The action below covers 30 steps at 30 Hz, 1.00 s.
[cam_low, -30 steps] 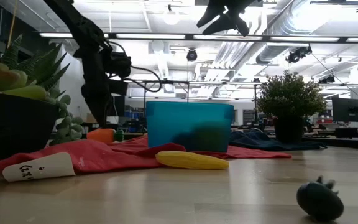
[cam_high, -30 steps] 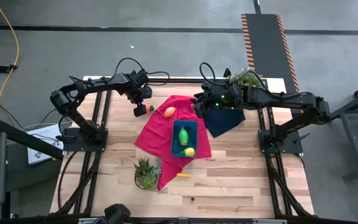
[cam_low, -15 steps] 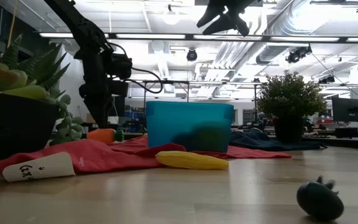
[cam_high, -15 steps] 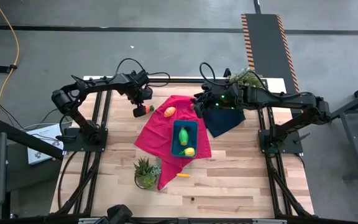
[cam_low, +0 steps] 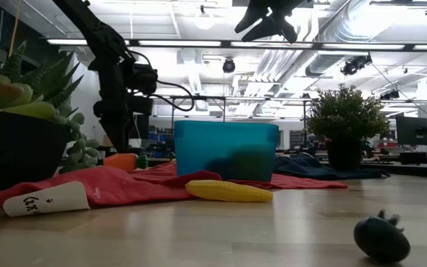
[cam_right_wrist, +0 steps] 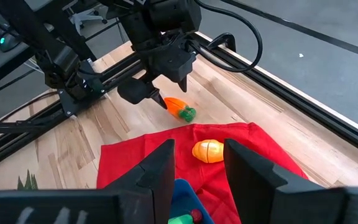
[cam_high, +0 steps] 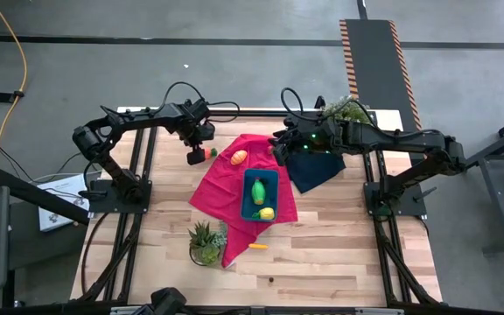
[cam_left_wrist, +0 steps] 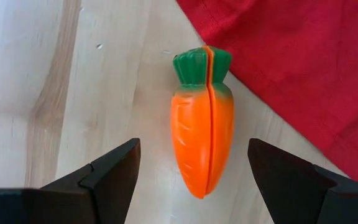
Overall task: Pick and placing Produce into tupperware
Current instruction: Put the carrot into the blue bin
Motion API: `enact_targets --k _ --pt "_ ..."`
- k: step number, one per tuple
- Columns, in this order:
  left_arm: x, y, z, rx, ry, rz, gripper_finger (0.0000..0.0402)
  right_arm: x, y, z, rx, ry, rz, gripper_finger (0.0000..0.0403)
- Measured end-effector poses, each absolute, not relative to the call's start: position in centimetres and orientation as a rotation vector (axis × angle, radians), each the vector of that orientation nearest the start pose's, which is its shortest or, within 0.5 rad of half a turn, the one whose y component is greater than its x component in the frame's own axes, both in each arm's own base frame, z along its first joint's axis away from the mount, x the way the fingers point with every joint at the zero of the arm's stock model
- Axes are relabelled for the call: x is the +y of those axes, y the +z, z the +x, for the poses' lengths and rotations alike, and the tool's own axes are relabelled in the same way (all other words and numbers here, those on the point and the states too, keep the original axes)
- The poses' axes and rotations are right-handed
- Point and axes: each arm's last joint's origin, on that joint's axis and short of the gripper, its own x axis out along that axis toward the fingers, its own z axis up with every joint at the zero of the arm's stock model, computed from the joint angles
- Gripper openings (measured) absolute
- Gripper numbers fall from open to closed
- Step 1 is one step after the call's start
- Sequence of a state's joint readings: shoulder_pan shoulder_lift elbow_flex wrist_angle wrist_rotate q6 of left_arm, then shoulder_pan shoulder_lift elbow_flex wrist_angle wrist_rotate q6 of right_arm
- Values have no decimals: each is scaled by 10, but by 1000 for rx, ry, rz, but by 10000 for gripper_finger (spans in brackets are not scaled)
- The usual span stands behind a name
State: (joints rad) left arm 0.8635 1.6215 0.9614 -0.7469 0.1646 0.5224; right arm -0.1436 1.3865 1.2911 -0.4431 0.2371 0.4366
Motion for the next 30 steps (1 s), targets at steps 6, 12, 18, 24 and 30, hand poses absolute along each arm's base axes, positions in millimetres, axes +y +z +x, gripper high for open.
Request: enact_targets --k 6,12,18,24,30 --pt "210 169 185 1320 236 -265 284 -50 350 299 453 -482 387 130" --pt "208 168 184 1326 234 -290 284 -50 350 299 453 -483 385 130" --pt "205 160 182 1327 246 -310 284 -50 350 299 453 -483 386 130" --pt "203 154 183 1311 257 -303 284 -50 350 299 453 -482 385 130" --pt "200 147 180 1316 268 -303 284 -50 350 299 453 -483 387 130"
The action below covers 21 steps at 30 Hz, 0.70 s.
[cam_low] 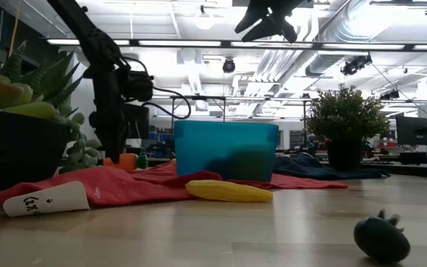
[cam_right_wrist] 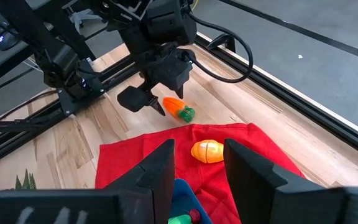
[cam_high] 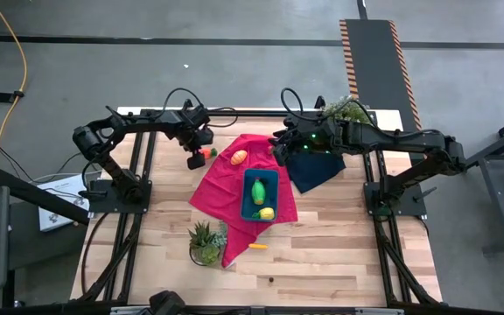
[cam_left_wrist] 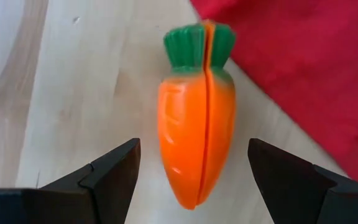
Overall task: Pick and placing Produce into tupperware
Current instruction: Put the carrot into the blue bin
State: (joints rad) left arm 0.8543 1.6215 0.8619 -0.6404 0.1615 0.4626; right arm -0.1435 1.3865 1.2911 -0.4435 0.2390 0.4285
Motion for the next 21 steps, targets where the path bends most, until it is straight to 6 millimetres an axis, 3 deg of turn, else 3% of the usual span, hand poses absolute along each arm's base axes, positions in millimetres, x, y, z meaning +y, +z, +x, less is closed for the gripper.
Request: enact_targets --k 9,21 --pt "200 146 180 1324 300 -287 272 -50 350 299 453 -482 386 130" --pt "201 146 180 1320 311 -298 172 -50 350 299 453 -483 384 130"
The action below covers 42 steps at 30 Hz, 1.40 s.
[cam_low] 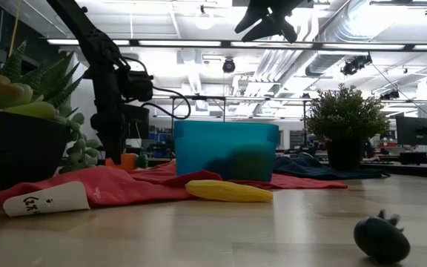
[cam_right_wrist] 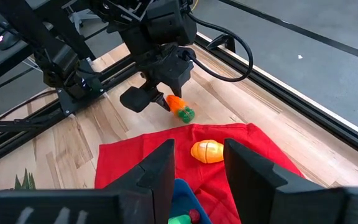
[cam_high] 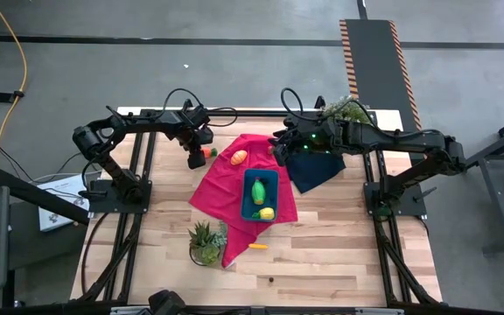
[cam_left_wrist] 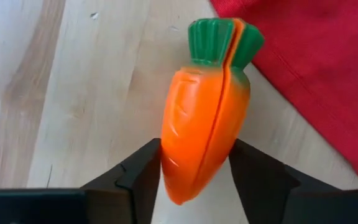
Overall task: Pick and placing Produce into tupperware
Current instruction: Put the carrot into the blue bin
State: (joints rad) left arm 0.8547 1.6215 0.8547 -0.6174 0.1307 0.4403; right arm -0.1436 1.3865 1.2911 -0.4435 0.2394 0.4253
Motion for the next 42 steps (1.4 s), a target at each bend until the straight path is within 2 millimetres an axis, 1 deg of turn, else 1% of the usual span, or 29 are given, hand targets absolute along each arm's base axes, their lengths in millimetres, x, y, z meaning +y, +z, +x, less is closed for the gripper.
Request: enact_targets --k 4,7,14,22,28,30,36,42 --pt "200 146 180 1313 299 -308 147 -50 350 299 454 -482 380 130" --pt "200 146 180 1311 297 -309 139 -50 350 299 454 -482 380 130" --pt "200 146 180 1312 297 -310 150 -50 350 299 454 -482 380 130" --pt "200 146 180 1312 301 -317 140 -50 350 299 454 -482 380 130" --pt "200 146 180 1306 328 -353 143 -50 350 299 454 -482 380 130" --pt "200 147 180 1297 312 -372 143 -50 350 299 454 -482 379 130" --pt "206 162 187 1255 294 -394 144 -50 350 299 455 -483 377 130" --pt "212 186 195 1216 240 -422 144 -51 350 299 453 -492 373 130"
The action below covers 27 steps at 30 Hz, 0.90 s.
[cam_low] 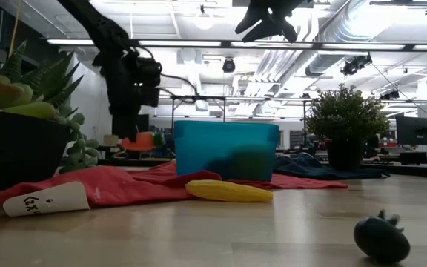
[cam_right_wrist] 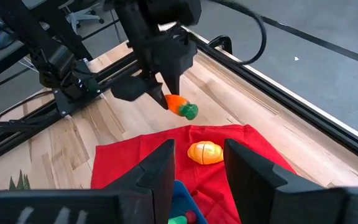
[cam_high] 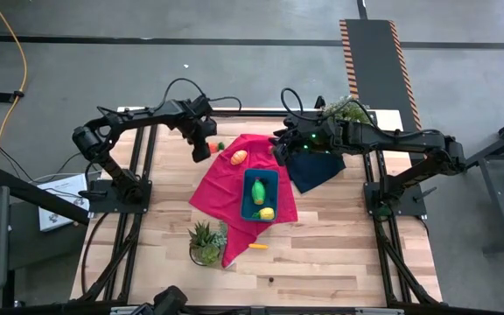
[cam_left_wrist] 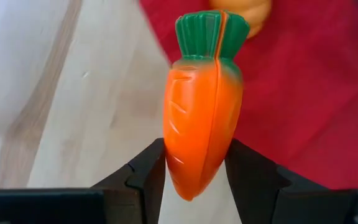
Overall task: Pick and placing Produce into tupperware
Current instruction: Put the carrot into the blue bin
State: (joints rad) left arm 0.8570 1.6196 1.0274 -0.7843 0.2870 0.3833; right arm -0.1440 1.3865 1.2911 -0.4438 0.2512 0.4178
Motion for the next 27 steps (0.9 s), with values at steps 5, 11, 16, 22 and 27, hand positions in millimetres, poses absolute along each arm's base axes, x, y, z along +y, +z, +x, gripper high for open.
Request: enact_targets --k 5,11,16,22,27 --pt "215 206 201 1164 178 -468 144 -51 350 299 459 -492 341 130" --pt "206 222 215 1154 116 -476 144 -51 350 299 462 -489 326 130" --pt "184 234 238 1166 36 -424 144 -51 350 299 466 -486 313 130" --pt "154 255 269 1136 -41 -327 144 -51 350 299 466 -485 313 130" --pt "134 274 291 1082 -52 -254 144 -50 357 293 440 -482 315 130"
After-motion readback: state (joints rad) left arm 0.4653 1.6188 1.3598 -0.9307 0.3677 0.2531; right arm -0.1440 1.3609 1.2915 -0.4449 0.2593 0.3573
